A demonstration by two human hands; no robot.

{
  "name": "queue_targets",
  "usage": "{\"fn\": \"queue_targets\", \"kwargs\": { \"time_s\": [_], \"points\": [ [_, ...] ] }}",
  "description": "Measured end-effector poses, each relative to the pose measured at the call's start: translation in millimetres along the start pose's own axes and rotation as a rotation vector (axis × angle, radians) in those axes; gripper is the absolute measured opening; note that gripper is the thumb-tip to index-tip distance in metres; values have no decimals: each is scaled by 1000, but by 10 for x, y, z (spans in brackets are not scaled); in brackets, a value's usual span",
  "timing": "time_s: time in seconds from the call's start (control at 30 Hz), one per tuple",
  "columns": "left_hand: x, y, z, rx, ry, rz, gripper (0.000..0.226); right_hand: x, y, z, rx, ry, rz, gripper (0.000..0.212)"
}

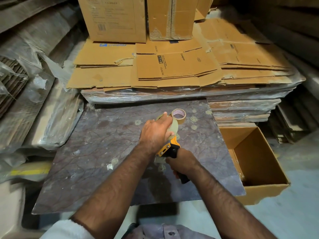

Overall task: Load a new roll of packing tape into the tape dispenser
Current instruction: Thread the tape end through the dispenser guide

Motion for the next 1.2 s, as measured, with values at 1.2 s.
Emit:
{"fn": "queue_targets", "kwargs": {
  "time_s": [1.2],
  "points": [
    [65,-12,272,256,43,-128,5,-128,-165,-25,129,-628,145,10]
  ]
}}
Point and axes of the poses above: each hand's wrist, its own y-axis away from the middle knuckle, its own x-axis out of the palm, z = x × y, the point moved 2 cm from there along -y, towards the middle knuckle
